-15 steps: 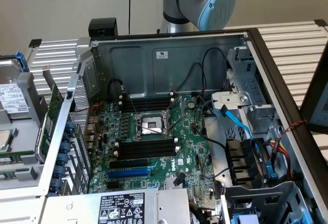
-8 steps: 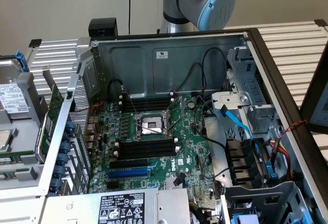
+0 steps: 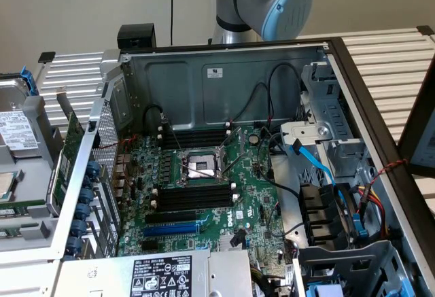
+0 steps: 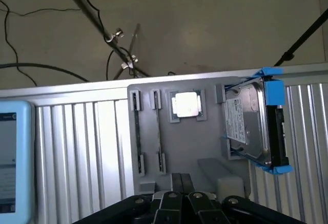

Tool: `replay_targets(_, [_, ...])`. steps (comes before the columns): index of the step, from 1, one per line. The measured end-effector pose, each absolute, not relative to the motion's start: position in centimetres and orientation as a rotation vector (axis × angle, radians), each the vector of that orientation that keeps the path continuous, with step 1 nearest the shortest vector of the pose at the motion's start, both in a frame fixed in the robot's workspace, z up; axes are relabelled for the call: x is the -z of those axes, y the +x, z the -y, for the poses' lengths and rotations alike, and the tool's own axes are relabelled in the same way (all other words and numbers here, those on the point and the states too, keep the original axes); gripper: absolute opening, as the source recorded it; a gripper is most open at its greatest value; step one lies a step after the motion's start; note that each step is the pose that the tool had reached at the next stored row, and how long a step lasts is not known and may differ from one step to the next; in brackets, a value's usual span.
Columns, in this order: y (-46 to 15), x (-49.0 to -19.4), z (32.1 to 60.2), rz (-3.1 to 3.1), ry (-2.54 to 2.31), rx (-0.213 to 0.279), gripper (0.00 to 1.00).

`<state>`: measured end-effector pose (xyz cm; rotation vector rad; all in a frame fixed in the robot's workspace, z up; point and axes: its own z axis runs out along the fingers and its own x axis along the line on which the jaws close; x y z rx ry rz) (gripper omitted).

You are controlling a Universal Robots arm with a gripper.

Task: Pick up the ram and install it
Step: 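Reach for the ram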

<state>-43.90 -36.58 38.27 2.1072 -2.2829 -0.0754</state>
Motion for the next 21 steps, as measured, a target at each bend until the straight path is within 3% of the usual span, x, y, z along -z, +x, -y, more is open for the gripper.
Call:
replay_targets(10, [-43.96,-38.15,36.58,2.120,2.285,0.031,0.11])
replay_targets(21, [-44.40,-38.01,36.57,2.052,2.352,-0.082,0.11])
